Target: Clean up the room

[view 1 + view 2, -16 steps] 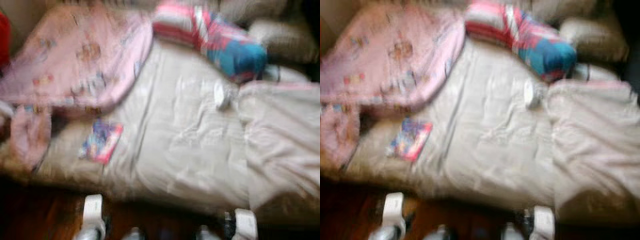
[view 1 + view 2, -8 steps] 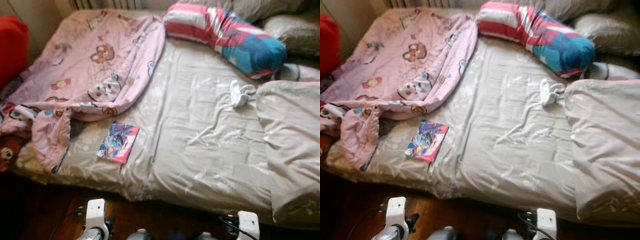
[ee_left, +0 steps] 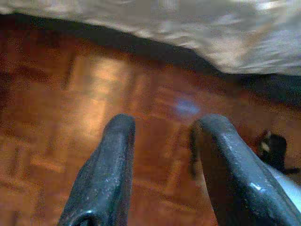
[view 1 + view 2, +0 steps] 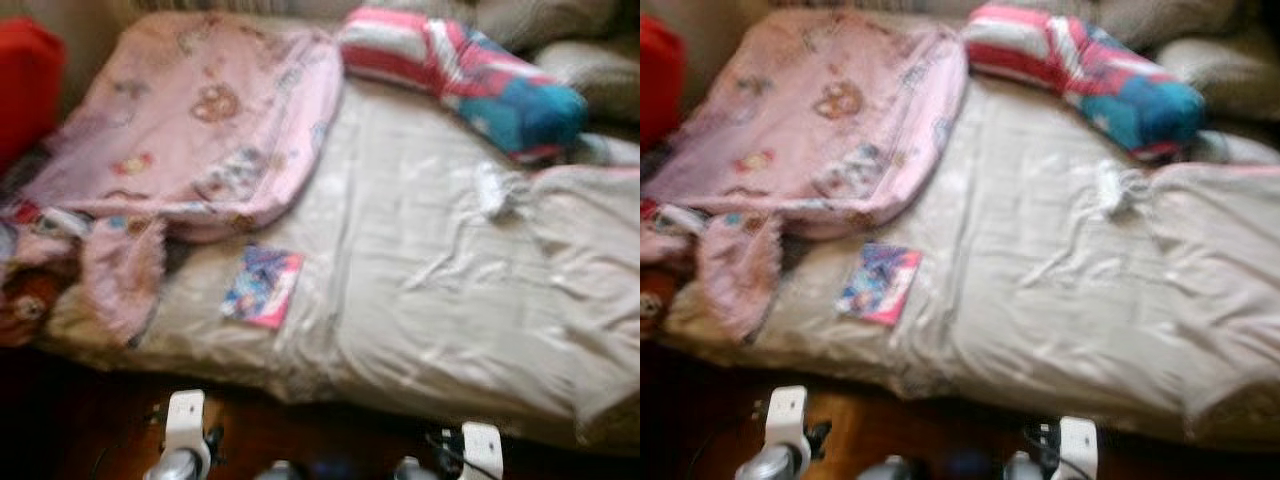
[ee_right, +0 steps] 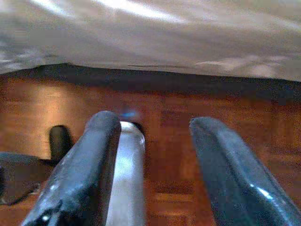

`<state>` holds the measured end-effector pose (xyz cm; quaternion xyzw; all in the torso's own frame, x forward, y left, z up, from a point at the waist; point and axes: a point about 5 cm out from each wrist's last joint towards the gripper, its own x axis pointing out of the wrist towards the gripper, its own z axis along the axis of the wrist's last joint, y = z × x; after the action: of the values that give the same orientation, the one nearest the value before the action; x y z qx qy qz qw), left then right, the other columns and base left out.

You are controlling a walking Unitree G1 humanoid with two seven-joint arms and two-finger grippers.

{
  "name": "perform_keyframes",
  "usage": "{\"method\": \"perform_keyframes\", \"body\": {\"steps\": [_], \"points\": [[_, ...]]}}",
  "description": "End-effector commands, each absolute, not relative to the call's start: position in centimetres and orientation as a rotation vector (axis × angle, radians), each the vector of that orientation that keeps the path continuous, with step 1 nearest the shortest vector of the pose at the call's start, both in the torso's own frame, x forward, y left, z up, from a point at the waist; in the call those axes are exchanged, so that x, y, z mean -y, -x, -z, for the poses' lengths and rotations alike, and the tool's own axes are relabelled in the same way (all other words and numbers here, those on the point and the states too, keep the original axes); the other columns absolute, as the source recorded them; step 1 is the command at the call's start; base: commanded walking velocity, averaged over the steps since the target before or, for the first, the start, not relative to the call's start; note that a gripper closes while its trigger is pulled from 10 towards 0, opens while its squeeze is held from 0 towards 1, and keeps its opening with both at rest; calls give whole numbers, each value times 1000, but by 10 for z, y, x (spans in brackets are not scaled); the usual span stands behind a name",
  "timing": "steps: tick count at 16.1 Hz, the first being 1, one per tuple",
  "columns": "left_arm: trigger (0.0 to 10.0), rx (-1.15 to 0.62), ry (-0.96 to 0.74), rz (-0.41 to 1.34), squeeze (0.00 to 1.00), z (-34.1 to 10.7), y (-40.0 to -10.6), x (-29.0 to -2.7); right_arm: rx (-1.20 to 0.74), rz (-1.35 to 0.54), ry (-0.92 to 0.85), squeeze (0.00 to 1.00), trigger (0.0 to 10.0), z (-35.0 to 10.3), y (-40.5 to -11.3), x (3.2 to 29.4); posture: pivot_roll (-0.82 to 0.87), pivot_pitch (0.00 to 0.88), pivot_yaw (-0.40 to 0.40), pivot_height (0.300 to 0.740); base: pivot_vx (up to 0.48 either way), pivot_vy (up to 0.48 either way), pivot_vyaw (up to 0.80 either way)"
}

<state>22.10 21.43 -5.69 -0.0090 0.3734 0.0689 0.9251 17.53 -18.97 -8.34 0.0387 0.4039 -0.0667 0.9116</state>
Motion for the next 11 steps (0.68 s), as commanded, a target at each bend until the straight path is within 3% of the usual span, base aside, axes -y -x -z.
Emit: {"method": "perform_keyframes", "body": {"steps": [1, 11], "points": [[10000, -819, 16, -132, 0, 66, -208, -212, -863, 159, -69, 0, 10000, 87, -165, 198, 20, 228, 43, 740, 0, 412, 0], [10000, -821, 9, -126, 0, 66, -207, -212, -870, 157, -65, 0, 10000, 88, -163, 196, 21, 216, 43, 740, 0, 411, 0]]}}
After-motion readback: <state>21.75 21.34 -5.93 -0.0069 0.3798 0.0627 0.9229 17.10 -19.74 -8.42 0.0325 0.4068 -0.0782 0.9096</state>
